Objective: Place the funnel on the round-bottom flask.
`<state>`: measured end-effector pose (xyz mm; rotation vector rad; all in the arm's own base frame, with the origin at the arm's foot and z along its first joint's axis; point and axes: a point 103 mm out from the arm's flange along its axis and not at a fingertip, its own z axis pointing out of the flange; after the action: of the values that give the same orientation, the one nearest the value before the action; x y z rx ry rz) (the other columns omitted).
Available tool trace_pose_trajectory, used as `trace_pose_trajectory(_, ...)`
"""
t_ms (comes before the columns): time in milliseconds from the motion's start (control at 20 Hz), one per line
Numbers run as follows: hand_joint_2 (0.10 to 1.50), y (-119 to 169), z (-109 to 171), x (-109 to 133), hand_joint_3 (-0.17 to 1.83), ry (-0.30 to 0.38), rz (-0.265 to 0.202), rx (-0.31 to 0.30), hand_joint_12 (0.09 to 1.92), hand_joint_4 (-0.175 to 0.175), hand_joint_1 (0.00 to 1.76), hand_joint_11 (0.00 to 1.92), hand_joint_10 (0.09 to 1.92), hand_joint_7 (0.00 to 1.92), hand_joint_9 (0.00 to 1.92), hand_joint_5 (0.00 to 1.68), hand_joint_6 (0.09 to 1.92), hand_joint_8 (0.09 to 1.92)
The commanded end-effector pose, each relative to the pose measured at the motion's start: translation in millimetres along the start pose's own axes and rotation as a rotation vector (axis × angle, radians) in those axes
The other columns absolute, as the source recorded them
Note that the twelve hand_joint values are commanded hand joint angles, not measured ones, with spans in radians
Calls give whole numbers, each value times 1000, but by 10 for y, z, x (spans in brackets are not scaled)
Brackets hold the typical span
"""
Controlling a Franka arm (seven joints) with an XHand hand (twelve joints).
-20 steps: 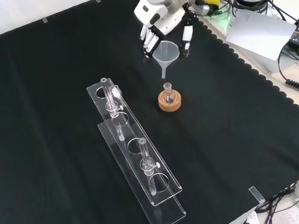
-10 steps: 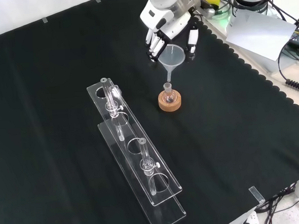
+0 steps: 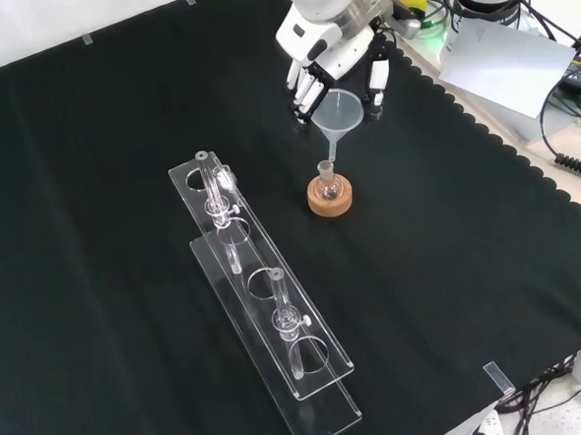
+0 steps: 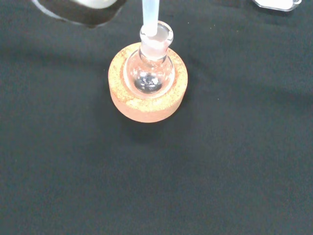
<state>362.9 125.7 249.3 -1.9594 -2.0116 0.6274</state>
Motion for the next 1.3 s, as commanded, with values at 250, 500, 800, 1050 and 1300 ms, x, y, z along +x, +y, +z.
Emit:
trace_pose_trajectory(250, 1117, 83, 40, 10, -175, 12, -3, 20, 1221, -41, 911, 617, 591, 643, 1002, 694, 837, 726)
trace_pose_trajectory(500, 1118, 156, 70, -8, -175, 13, 1, 11, 1221, -42, 911, 617, 592, 643, 1002, 694, 837, 727)
trace_pose_trajectory(800, 1118, 231, 128, -52, -175, 34, -13, 22, 1221, -43, 911, 617, 593, 643, 1002, 694, 838, 728)
trace_pose_trajectory(1050, 1119, 248, 146, -56, -175, 43, -8, 25, 1221, -43, 910, 618, 594, 643, 1002, 694, 839, 729)
trace_pose_trajectory(1300, 1120, 265, 162, -78, -175, 29, -20, 24, 1221, -44, 909, 618, 595, 641, 1002, 695, 839, 729)
